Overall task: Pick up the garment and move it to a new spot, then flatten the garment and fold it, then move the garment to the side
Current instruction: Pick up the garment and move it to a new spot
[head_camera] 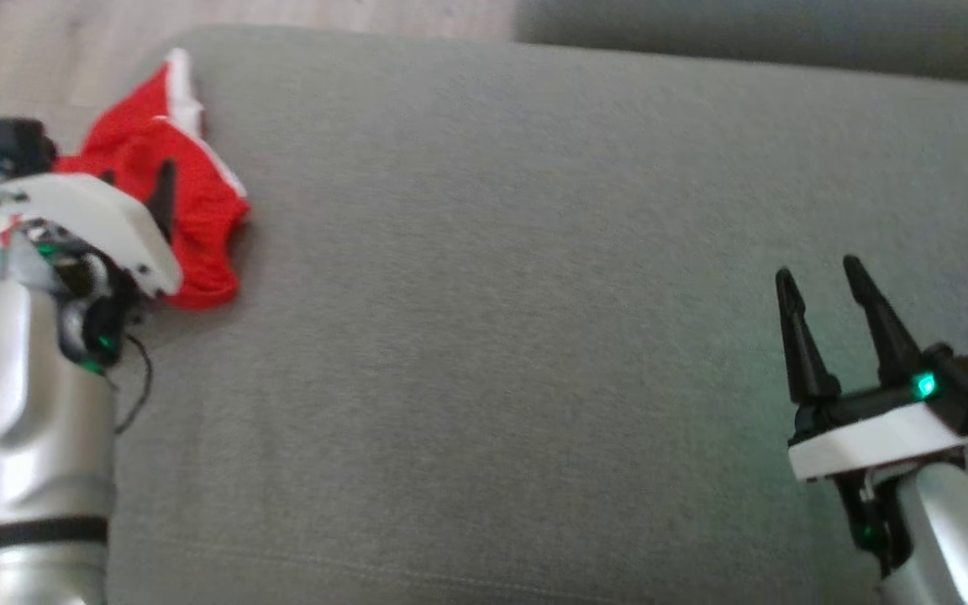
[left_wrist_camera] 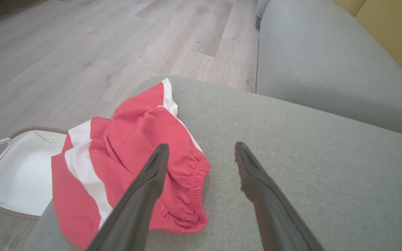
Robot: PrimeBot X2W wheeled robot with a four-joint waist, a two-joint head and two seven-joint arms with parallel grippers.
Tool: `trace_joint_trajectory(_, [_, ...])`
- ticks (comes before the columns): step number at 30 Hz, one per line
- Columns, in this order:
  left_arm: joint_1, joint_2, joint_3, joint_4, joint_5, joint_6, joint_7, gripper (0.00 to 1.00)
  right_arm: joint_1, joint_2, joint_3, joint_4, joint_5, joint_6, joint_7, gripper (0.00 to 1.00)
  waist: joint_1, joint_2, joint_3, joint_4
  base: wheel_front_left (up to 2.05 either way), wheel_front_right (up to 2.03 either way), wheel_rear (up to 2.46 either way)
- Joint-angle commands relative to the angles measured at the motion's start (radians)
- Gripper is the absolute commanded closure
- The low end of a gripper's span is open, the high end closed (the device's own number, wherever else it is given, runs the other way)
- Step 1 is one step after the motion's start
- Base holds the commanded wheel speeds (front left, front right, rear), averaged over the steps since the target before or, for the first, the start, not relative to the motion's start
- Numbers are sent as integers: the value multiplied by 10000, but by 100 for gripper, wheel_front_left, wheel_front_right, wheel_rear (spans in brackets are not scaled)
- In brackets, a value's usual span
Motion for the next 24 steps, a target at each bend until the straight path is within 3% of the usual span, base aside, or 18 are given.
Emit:
trace_joint_trajectory(1, [-889,615,514,242,-88,82,267,0,-540,-261,285,-381,109,67,-2,0,-1,0,819,-893,0,0,0])
trace_joint_trajectory(6, [-1691,1072,847,1801,-233,385,524,0,-920,-445,436,-427,265,67,-25,0,-1,0,1413,-1603,0,0,0])
trace_joint_trajectory(12, [-2146,1569,1085,3415,-156,1049,449,0,-1311,-571,573,-434,415,67,-66,0,-1,0,1977,-2205,0,0,0])
trace_joint_trajectory(19, [-2323,1781,948,4712,-100,1088,567,0,-1538,-651,585,-327,543,67,-114,0,-1,0,2394,-2447,0,0,0])
trace_joint_trajectory(20, [-2352,1784,919,4827,-94,1079,572,5,-1546,-648,577,-308,545,67,-120,0,-1,0,2412,-2444,0,0,0])
trace_joint_trajectory(21, [-2392,1786,895,4929,-99,1050,564,50,-1552,-637,569,-287,542,67,-125,0,-1,0,2423,-2437,0,0,0])
trace_joint_trajectory(22, [-2392,1786,895,4929,-99,1050,564,50,-1552,-637,569,-287,542,67,-125,0,-1,0,2423,-2437,0,0,0])
trace_joint_trajectory(23, [-2435,1787,894,5004,-120,1026,502,68,-1557,-621,562,-264,535,67,-130,0,-1,0,2423,-2425,0,0,0])
trace_joint_trajectory(24, [-2470,1798,883,5080,-130,993,428,100,-1562,-601,557,-235,527,67,-134,0,-1,0,2403,-2409,0,0,0])
